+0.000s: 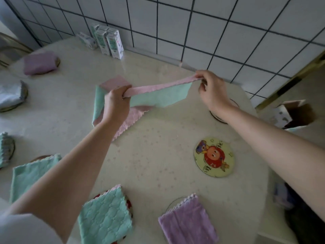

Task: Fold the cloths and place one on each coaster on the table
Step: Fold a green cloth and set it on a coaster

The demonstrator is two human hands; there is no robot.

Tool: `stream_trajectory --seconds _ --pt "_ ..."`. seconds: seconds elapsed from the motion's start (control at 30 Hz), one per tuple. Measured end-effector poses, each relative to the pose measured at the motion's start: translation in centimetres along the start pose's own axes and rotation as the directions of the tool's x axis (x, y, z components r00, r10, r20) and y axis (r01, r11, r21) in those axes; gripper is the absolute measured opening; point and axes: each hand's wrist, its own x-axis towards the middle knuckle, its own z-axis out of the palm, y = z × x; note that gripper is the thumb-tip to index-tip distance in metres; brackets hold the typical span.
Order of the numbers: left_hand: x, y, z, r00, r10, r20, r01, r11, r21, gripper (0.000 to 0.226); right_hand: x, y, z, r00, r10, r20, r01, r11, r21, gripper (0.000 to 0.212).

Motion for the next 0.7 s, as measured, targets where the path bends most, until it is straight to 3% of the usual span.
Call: stream_trajectory --seconds 0.17,0.43,0.7 --pt "-8.7 0.5 3.7 0.992 0.116 0.047 -0.12 0.987 0.11 0.04 -7.8 5.2 -2.9 0.996 -0.021 0.085 0.024 0.999 -0.027 0.023" --pt "-22.9 -2.9 7.9 0.964 0.131 0.229 -0.175 0.968 0.181 0.039 -20.4 11.7 -4.8 0.94 -0.075 0.332 0.085 0.996 -0.014 0.024" --pt "-31.2 -2.5 8.5 0.941 0.076 0.331 -0.142 0.973 0.179 0.044 -28.4 13.3 -6.9 0.894 -0.046 0.445 0.037 0.999 0.029 0.025"
